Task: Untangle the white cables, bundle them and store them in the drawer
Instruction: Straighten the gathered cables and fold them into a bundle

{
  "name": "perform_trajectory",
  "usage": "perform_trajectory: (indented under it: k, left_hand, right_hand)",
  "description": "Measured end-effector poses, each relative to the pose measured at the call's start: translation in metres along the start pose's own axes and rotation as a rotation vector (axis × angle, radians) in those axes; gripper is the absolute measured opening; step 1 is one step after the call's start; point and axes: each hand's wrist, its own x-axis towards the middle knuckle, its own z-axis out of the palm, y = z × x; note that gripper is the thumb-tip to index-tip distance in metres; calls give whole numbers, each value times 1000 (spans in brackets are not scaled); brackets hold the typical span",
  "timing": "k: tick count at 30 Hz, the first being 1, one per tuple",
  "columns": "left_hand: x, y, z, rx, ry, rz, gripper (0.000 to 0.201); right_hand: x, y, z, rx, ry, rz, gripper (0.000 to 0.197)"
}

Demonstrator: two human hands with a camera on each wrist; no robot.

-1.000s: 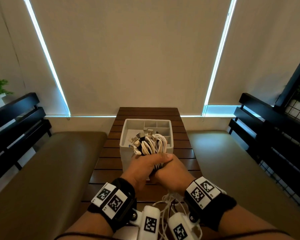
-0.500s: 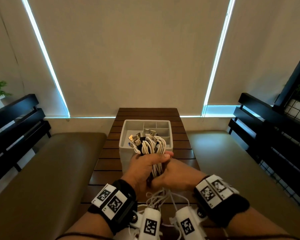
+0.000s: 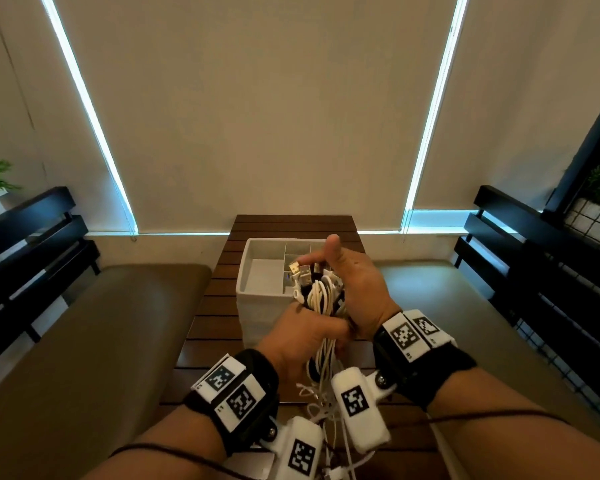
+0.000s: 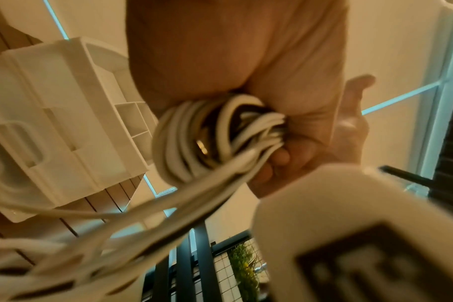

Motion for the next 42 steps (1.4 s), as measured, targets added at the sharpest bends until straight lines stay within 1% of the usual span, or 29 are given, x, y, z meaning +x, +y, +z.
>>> perform_trajectory:
  k: [2, 5, 6, 9, 10, 13, 14, 16, 17, 18, 19, 20, 22, 24, 25, 27, 28, 30, 32, 34, 36, 38, 42]
  left_hand:
    - [-1, -2, 0, 11, 5, -31, 15]
    - [-3, -2, 2, 29, 4, -70, 15]
    - [-3, -1, 2, 35, 6, -71, 18]
    - [-2, -4, 0, 27, 2, -72, 37]
    - [-3, -4, 1, 14, -1, -69, 38]
    - [-5, -9, 2, -78, -7, -72, 28]
    - [-5, -11, 1, -104, 15, -75, 29]
    - [-1, -12, -6, -207, 56, -95, 31]
    - [0, -10, -10, -268, 73, -106, 27]
    - [2, -8, -16, -322, 89, -106, 20]
    - [5, -6, -23, -349, 101, -95, 13]
    - [8, -4, -29, -353, 111, -86, 13]
    - [13, -6, -36, -311, 102, -106, 28]
    - [14, -9, -36, -263, 93, -124, 46]
    - [15, -10, -35, -253, 92, -116, 51]
    - [14, -11, -35, -235, 125, -88, 55]
    - [15, -12, -36, -224, 156, -66, 56]
    - [16, -12, -36, -191, 205, -21, 55]
    - [17, -13, -37, -167, 219, -2, 55]
    - [15, -11, -35, -154, 174, 3, 55]
    - [12, -10, -32, -144, 117, 2, 50]
    - [11, -9, -30, -141, 93, 15, 46]
    - [11, -10, -30, -102, 52, 19, 49]
  right_hand:
    - [-2, -1, 2, -4, 23, -50, 73]
    - [-1, -1, 5, 50, 58, -45, 69]
    - [1, 0, 6, 64, 66, -47, 67]
    - [-1, 1, 8, 50, 97, -78, 66]
    - [-1, 2, 8, 32, 104, -72, 67]
    - [1, 11, 9, -12, 77, -21, 78]
    - [1, 15, 9, -6, 65, -14, 79]
    - [1, 25, 4, 124, 31, 48, 83]
    - [-2, 29, 0, 189, 3, 106, 90]
    - [-6, 33, -4, 192, -35, 172, 93]
    - [-12, 37, -6, 138, -103, 236, 93]
    - [-18, 41, -6, 73, -184, 296, 93]
    - [-23, 48, -2, 23, -293, 380, 96]
    - [-22, 47, 2, 90, -360, 428, 90]
    - [-21, 44, 2, 100, -396, 428, 82]
    - [-21, 34, 3, -50, -441, 391, 68]
    - [-22, 31, 4, -133, -432, 359, 59]
    - [-24, 29, 8, -218, -365, 305, 40]
    - [-26, 27, 12, -257, -316, 271, 31]
    - [-25, 28, 15, -227, -306, 266, 34]
    - [-25, 26, 15, -145, -309, 317, 41]
    - [-24, 25, 16, -78, -336, 356, 39]
    - [-27, 28, 14, 38, -371, 419, 32]
